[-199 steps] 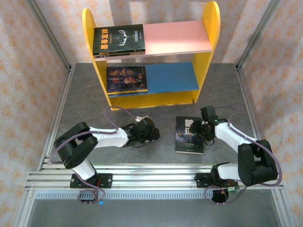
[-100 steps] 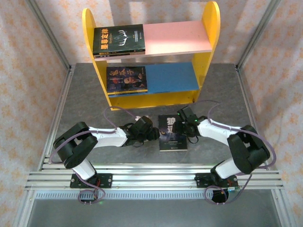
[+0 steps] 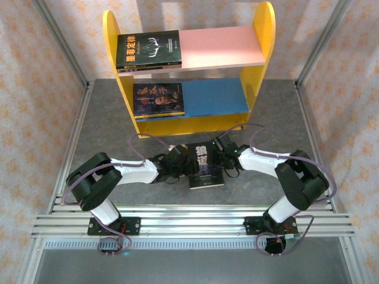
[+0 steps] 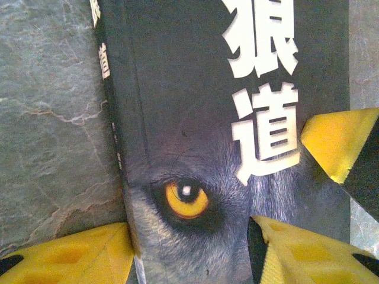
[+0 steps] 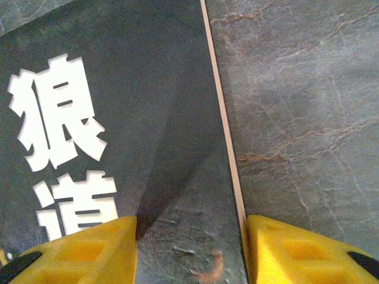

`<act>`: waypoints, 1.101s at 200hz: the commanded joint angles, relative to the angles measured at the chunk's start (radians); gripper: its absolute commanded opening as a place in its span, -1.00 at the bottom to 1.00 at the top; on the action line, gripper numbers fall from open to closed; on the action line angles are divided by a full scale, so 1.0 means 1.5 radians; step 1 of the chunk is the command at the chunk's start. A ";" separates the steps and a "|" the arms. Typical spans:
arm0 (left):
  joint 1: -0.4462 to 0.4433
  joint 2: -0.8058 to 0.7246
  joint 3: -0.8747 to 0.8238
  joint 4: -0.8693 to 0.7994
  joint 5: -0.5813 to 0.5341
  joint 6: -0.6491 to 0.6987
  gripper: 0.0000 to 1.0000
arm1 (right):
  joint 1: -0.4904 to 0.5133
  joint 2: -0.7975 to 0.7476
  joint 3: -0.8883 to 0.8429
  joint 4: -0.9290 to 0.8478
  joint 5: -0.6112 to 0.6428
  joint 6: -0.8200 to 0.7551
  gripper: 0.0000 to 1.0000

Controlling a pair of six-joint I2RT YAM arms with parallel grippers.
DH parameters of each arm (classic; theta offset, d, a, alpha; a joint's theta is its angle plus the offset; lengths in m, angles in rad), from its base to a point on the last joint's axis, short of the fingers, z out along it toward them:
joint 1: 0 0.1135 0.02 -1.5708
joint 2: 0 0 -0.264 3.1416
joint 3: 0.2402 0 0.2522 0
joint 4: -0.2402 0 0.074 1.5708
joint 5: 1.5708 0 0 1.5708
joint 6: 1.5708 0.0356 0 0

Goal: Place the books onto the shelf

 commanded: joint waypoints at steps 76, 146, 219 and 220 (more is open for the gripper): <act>0.032 -0.137 0.014 -0.097 0.009 0.047 0.11 | 0.157 0.125 -0.011 0.190 -0.190 0.081 -0.50; 0.052 -0.176 -0.097 0.116 0.050 -0.047 0.10 | 0.167 0.166 0.026 0.212 -0.215 0.082 -0.63; 0.054 -0.182 -0.041 -0.104 -0.043 -0.012 0.09 | 0.167 0.137 0.009 0.187 -0.188 0.066 -0.67; 0.054 -0.183 -0.041 -0.104 -0.043 -0.012 0.09 | 0.167 0.137 0.009 0.187 -0.188 0.065 -0.67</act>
